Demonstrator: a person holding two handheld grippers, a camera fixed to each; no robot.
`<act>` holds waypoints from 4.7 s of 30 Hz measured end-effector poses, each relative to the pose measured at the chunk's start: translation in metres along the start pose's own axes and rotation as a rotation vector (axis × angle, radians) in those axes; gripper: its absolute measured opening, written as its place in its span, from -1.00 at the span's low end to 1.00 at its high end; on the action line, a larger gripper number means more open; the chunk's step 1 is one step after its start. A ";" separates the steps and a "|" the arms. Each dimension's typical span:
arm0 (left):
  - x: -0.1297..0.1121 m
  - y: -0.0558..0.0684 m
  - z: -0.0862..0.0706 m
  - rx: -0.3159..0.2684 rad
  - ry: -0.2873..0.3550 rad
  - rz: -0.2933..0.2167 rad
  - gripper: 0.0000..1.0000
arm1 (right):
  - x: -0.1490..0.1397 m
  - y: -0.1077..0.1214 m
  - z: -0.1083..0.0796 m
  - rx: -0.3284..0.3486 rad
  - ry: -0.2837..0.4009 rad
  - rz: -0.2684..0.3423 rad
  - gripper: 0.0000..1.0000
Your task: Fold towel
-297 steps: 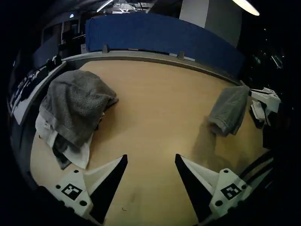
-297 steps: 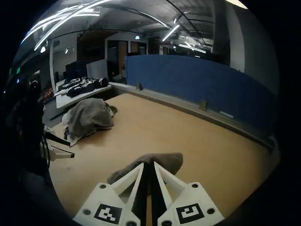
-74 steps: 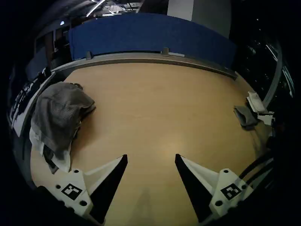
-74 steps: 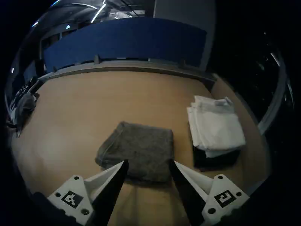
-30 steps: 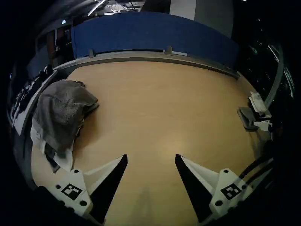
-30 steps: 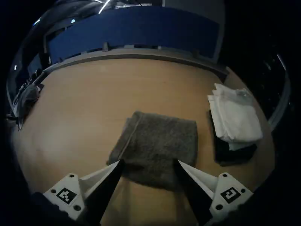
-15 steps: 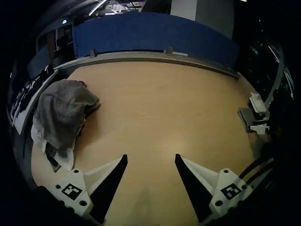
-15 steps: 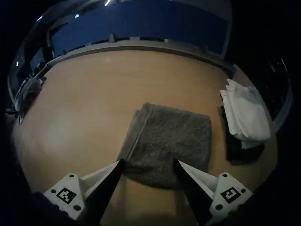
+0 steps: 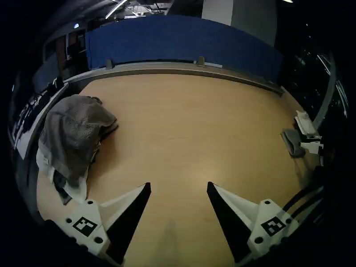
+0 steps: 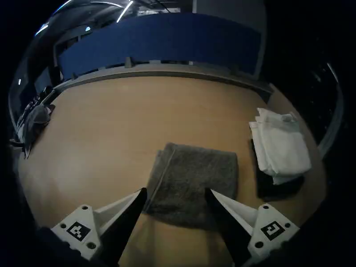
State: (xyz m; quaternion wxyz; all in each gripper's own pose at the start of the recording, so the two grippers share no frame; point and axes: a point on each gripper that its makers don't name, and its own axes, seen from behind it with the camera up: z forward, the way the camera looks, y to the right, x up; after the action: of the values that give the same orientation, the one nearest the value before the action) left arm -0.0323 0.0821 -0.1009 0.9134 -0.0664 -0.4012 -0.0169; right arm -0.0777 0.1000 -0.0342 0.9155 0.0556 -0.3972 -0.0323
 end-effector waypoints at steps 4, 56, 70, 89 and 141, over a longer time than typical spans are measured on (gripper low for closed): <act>0.003 0.000 0.001 -0.001 0.002 0.003 0.87 | 0.003 -0.001 -0.003 0.003 0.003 0.000 1.00; 0.175 -0.041 -0.059 0.114 0.744 0.024 0.87 | 0.179 -0.103 -0.119 -0.062 0.777 0.124 1.00; 0.154 -0.046 -0.040 0.152 0.765 0.048 0.88 | 0.167 -0.112 -0.122 -0.101 0.736 0.086 1.00; 0.125 -0.059 -0.001 0.129 0.807 0.041 0.88 | 0.165 -0.115 -0.115 -0.124 0.671 0.044 1.00; 0.096 -0.095 0.034 0.154 0.827 0.027 0.89 | 0.156 -0.116 -0.097 -0.104 0.736 0.053 1.00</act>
State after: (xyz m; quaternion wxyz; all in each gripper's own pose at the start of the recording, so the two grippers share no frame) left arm 0.0004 -0.0048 0.0027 1.0000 0.0091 -0.0001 -0.0001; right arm 0.0979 -0.0237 -0.0016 0.9991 0.0066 -0.0403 -0.0065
